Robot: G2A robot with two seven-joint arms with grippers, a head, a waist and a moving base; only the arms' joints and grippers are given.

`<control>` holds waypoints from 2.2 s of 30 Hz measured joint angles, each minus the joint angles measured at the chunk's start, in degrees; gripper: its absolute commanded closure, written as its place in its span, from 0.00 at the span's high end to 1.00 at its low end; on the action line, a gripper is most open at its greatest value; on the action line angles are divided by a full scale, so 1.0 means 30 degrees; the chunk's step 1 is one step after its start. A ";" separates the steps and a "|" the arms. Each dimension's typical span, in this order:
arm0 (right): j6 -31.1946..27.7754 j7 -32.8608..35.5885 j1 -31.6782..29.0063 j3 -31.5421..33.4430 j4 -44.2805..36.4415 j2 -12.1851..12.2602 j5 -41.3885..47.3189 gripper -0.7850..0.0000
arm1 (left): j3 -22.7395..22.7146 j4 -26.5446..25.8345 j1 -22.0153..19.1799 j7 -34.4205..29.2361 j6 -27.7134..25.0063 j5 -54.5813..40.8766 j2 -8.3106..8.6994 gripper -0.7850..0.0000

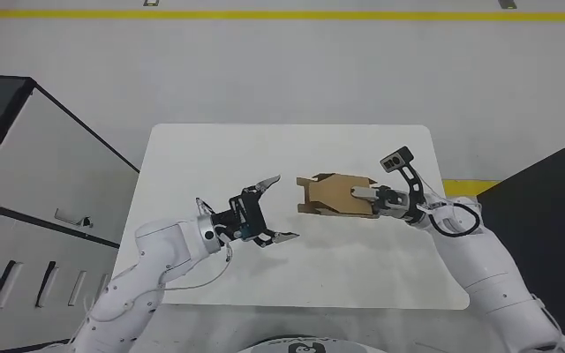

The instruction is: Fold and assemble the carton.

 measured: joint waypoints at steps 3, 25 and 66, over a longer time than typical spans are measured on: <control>-0.0023 -0.0381 0.0004 0.0010 0.0093 -0.0071 -0.0059 0.00 | 0.0239 -0.0532 -0.0096 -0.0423 -0.0713 -0.0610 0.0014 1.00; 0.0353 -0.0239 0.0002 -0.0024 0.0328 -0.0517 0.0255 0.00 | 0.3262 0.0326 -0.2216 -0.1913 -0.1523 -0.1280 -0.0269 0.90; 0.1199 -0.0867 0.0722 -0.0147 0.1637 -0.1281 -0.0169 0.00 | 0.6342 0.2008 -0.5046 -0.2514 -0.2033 -0.1279 -0.0722 0.67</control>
